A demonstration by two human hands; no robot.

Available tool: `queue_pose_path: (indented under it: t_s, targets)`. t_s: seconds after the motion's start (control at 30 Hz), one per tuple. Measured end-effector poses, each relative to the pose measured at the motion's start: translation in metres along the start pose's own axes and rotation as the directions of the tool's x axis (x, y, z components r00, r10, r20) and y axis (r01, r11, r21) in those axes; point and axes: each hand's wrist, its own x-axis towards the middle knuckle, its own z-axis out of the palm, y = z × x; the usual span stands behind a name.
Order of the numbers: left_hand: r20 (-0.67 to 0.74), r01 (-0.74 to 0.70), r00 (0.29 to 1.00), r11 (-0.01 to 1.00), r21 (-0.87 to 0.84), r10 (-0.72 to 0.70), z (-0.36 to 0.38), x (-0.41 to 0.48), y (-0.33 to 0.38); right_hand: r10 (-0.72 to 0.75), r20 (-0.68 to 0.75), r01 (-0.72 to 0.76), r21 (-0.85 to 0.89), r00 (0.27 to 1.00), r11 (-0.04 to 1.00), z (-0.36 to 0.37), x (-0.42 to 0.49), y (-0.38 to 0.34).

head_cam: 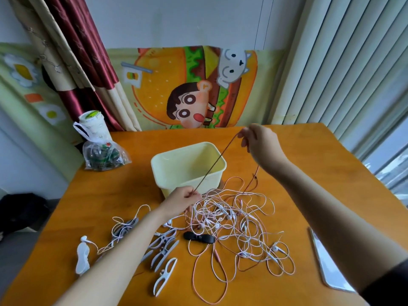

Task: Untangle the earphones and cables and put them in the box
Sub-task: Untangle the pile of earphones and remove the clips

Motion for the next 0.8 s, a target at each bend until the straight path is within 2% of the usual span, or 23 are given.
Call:
queue_pose_path:
  t_s: [0.13,0.23,0.27,0.33,0.4,0.43,0.5,0.57,0.6,0.67,0.73,0.8]
  targets:
    - [0.086,-0.022,0.996,1.000,-0.013,0.023,0.002,-0.001,-0.005,0.021,-0.181,-0.008,0.072,0.983,0.997,-0.012,0.009,0.002]
    - [-0.041,-0.087,0.996,0.994,-0.072,0.084,-0.005,-0.004,0.012,0.068,-0.231,-0.070,0.002,0.971,0.998,-0.017,0.010,0.011]
    - [-0.132,-0.142,0.983,0.982,-0.124,0.125,-0.009,-0.005,0.025,0.096,-0.187,-0.113,-0.083,0.978,0.990,-0.018,0.010,0.018]
    - [-0.313,-0.296,0.921,0.938,-0.182,0.230,-0.020,-0.007,0.055,0.202,0.030,-0.180,-0.347,0.979,0.921,-0.016,0.008,0.032]
    - [-0.365,-0.415,0.863,0.901,-0.122,0.348,-0.030,-0.011,0.084,0.313,0.195,-0.169,-0.529,0.929,0.832,-0.008,0.000,0.034]
    - [-0.339,-0.442,0.854,0.894,-0.073,0.395,-0.034,-0.011,0.094,0.290,0.210,-0.142,-0.525,0.934,0.839,-0.003,-0.005,0.032]
    - [-0.264,-0.421,0.868,0.905,0.062,0.421,-0.036,-0.010,0.103,0.087,0.132,-0.030,-0.379,0.987,0.925,0.003,-0.016,0.015]
    - [-0.221,-0.329,0.902,0.922,0.206,0.371,-0.035,-0.006,0.101,-0.129,0.002,0.126,-0.232,0.992,0.964,0.005,-0.028,-0.008]
    - [-0.202,-0.287,0.918,0.924,0.252,0.340,-0.032,-0.004,0.099,-0.190,0.017,0.189,-0.192,0.982,0.963,0.008,-0.032,-0.016]
    - [-0.166,-0.248,0.937,0.918,0.310,0.309,-0.026,-0.003,0.096,-0.193,0.157,0.218,-0.162,0.969,0.962,0.018,-0.039,-0.024]
    - [-0.140,-0.255,0.939,0.909,0.330,0.314,-0.021,-0.002,0.094,-0.097,0.314,0.156,-0.168,0.944,0.973,0.027,-0.043,-0.021]
    - [-0.144,-0.263,0.936,0.910,0.321,0.321,-0.020,-0.004,0.092,-0.079,0.371,0.170,-0.219,0.925,0.961,0.029,-0.043,-0.015]
